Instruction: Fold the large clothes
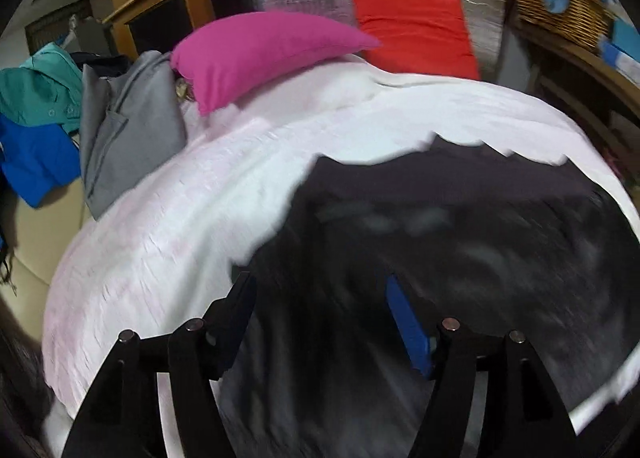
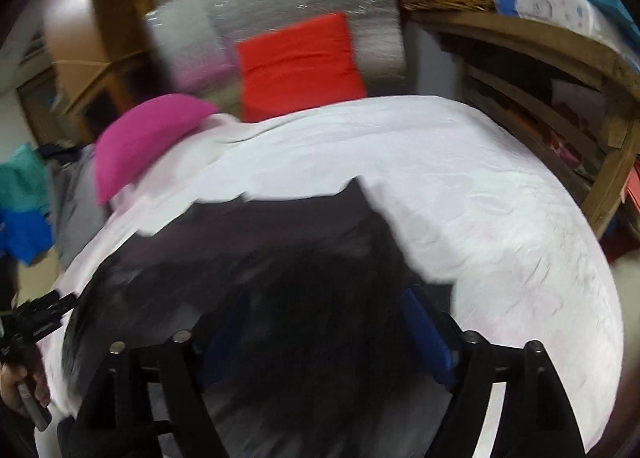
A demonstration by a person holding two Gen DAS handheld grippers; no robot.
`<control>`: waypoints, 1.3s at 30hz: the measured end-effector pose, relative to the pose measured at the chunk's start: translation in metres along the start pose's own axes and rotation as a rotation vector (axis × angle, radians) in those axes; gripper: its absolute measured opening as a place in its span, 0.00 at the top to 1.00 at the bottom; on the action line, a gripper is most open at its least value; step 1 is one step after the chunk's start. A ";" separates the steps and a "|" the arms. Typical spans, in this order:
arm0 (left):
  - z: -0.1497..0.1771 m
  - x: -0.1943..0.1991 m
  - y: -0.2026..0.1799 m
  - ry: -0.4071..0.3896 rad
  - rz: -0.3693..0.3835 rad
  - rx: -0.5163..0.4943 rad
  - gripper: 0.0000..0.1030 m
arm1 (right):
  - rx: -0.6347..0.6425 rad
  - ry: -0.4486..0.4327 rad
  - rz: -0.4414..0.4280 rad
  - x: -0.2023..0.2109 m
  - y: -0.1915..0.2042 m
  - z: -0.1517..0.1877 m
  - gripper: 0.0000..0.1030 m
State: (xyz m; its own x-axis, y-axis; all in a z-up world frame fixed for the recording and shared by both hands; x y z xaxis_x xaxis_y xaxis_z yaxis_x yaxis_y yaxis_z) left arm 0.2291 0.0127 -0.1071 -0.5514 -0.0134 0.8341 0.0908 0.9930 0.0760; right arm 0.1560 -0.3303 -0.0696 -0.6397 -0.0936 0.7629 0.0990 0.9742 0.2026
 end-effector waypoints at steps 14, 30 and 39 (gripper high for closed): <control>0.053 -0.011 -0.028 0.092 0.071 0.019 0.26 | -0.013 0.110 0.015 -0.048 0.016 0.058 0.18; 0.055 -0.001 -0.027 0.037 0.063 0.048 0.20 | -0.021 0.026 0.005 -0.019 0.029 0.054 0.13; 0.062 -0.016 -0.031 0.077 0.061 0.048 0.15 | -0.122 0.108 0.001 -0.041 0.003 0.066 0.12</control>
State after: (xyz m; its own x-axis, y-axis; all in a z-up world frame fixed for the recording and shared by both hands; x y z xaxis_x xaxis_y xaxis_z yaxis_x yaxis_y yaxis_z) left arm 0.1838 -0.0107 -0.1569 -0.4809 0.0404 0.8758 0.0813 0.9967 -0.0013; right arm 0.1327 -0.3097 -0.1405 -0.5549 -0.1207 0.8231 0.1953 0.9429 0.2699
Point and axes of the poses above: each gripper's, at about its wrist camera, not at the fingertips, and x roughly against the way its jaws point, y to its left, z to its underside, the point moved 6 cm from there along -x, roughly the way its jaws point, and after that the axes turned 6 degrees about y, right-handed, at the moved point
